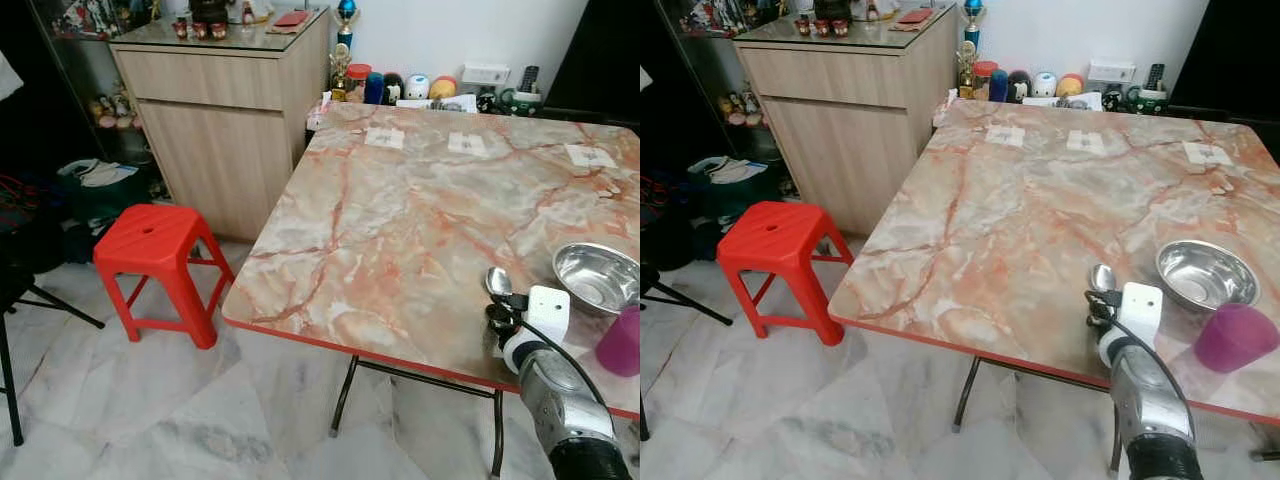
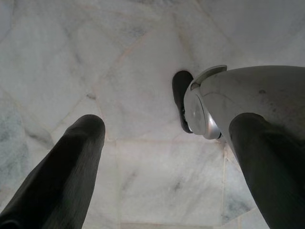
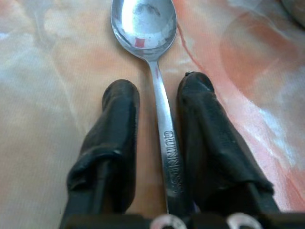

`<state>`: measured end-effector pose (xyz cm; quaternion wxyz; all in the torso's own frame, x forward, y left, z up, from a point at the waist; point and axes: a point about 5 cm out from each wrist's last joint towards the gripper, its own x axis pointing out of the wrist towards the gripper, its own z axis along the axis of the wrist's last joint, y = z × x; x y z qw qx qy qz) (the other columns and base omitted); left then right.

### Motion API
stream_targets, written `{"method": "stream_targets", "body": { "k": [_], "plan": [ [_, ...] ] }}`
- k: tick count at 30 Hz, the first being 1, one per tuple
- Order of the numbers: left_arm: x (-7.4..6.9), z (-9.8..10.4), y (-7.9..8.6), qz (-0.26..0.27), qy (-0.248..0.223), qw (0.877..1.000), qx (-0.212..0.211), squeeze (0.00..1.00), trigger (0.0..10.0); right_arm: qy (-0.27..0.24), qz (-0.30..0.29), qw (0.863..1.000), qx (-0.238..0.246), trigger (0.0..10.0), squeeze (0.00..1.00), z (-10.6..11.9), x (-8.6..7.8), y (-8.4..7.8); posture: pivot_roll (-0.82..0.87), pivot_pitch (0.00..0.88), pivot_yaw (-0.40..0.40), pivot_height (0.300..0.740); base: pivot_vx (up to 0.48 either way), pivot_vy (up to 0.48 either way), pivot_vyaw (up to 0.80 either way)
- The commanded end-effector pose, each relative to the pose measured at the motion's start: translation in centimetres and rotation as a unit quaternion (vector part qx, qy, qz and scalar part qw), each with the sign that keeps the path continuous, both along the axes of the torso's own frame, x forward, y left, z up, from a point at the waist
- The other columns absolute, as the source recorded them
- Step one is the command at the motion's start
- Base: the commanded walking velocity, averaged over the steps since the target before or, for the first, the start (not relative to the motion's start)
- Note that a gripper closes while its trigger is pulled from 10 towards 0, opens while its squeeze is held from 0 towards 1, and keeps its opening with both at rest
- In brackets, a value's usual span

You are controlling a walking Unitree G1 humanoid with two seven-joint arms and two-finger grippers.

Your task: Setting the table

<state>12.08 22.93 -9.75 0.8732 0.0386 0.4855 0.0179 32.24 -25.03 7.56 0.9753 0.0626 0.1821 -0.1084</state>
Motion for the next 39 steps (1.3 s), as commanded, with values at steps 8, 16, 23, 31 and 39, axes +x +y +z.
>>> {"method": "stream_targets", "body": {
  "k": [8, 16, 23, 31, 39],
  "plan": [
    [-0.8, -0.3, 0.1, -0.009, 0.019, 1.0, 0.001, 0.0, 10.0, 0.045, 0.032, 0.998, 0.011, 0.0, 0.0, -2.2, -0.7, 1.9, 0.02, 0.089, 0.009, 0.74, 0.0, 0.0, 0.0],
    [-0.8, -0.3, 0.1, -0.01, 0.02, 1.0, 0.001, 0.0, 10.0, 0.033, 0.05, 0.998, 0.01, 0.0, 0.0, -2.3, -0.5, 3.2, 0.03, 0.089, 0.009, 0.74, 0.0, 0.0, 0.0],
    [-0.8, -0.3, 0.1, -0.011, 0.02, 1.0, 0.001, 0.0, 10.0, 0.013, 0.051, 0.999, 0.0, 0.0, 0.0, -1.7, -0.2, 3.4, 0.03, 0.089, 0.008, 0.74, 0.0, 0.0, 0.0],
    [-0.8, -0.3, 0.1, -0.011, 0.02, 1.0, 0.003, 0.0, 10.0, -0.073, 0.067, 0.994, -0.043, 1.1, 0.0, 0.7, 0.7, 4.5, 0.03, 0.091, 0.008, 0.74, 0.0, 0.0, 0.0],
    [-0.8, -0.3, 0.1, -0.012, 0.021, 1.0, 0.007, 0.0, 10.0, -0.206, 0.076, 0.973, -0.07, 10.0, 0.0, 5.2, 1.7, 6.0, 0.03, 0.088, 0.01, 0.74, 0.0, 0.0, 0.0]
  ]
}}
